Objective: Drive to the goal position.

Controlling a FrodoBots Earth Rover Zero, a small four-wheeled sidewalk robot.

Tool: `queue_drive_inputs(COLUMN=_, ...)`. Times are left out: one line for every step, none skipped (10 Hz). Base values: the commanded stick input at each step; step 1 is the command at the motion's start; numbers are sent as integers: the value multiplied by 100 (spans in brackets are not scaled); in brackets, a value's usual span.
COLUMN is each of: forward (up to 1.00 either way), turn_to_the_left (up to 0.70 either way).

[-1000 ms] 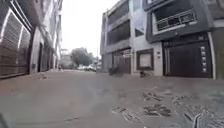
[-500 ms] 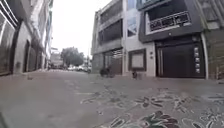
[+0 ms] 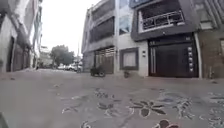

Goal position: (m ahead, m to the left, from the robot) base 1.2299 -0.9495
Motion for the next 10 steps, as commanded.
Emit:
queue_drive_inputs(forward=85, turn_to_the_left=-9)
queue_drive_inputs(forward=85, turn_to_the_left=-4)
queue_drive_inputs(forward=85, turn_to_the_left=-2)
queue_drive_inputs(forward=85, turn_to_the_left=0)
queue_drive_inputs(forward=85, turn_to_the_left=0)
queue_drive_inputs(forward=85, turn_to_the_left=0)
queue_drive_inputs(forward=85, turn_to_the_left=0)
queue_drive_inputs(forward=85, turn_to_the_left=0)
queue_drive_inputs(forward=85, turn_to_the_left=0)
queue_drive_inputs(forward=85, turn_to_the_left=0)
